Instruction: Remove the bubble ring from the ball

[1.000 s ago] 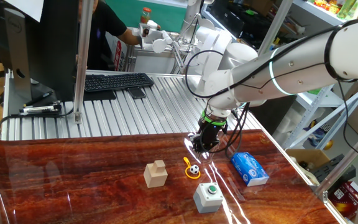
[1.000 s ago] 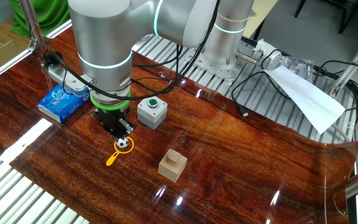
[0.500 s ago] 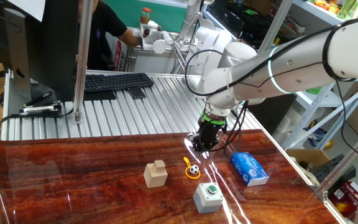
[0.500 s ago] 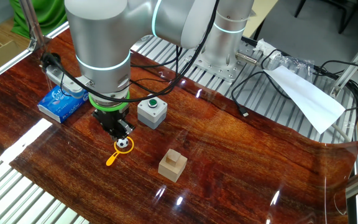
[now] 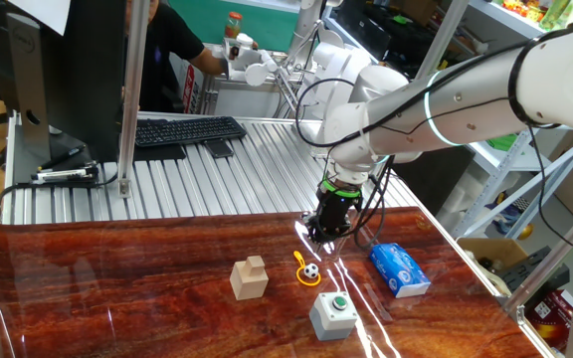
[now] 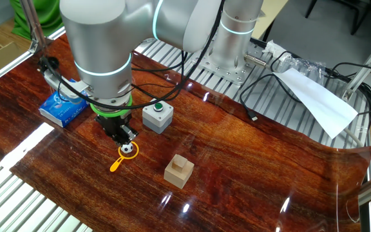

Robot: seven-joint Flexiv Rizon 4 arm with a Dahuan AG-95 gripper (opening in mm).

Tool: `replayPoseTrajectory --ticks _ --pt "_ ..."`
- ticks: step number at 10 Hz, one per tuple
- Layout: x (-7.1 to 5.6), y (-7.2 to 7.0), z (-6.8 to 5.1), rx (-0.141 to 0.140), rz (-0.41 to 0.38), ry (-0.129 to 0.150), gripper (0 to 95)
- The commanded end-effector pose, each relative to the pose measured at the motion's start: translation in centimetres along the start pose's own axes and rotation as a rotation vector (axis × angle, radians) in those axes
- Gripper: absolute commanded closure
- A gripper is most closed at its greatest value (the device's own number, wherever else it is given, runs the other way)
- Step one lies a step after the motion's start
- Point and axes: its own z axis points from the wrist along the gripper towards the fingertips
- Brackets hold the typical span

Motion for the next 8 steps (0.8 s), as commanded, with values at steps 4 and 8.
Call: replayPoseTrajectory --ticks 4,8 --pt "-0.3 0.1 0.4 0.004 -0.035 -0.003 95.0" --pt "-1.1 0.2 0.9 -0.011 -0.032 -0.003 95.0"
